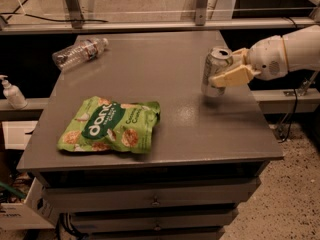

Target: Move 7up can near green rice chip bag

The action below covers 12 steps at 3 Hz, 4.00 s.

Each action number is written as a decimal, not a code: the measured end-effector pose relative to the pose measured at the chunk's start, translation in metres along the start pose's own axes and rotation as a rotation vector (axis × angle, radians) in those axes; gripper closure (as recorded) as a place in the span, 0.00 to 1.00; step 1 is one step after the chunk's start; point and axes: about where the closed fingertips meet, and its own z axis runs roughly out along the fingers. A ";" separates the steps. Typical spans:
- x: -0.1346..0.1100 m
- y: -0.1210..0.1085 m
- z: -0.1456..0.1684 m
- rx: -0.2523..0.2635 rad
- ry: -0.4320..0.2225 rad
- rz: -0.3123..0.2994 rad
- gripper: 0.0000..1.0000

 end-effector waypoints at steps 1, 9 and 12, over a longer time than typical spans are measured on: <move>0.001 0.065 0.023 -0.139 0.027 -0.089 1.00; -0.015 0.152 0.079 -0.350 0.044 -0.299 0.00; 0.023 0.025 -0.006 -0.006 0.070 -0.163 0.00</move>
Offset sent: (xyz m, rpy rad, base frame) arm -0.1479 0.1243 -0.0209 -0.0573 -0.0193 0.5015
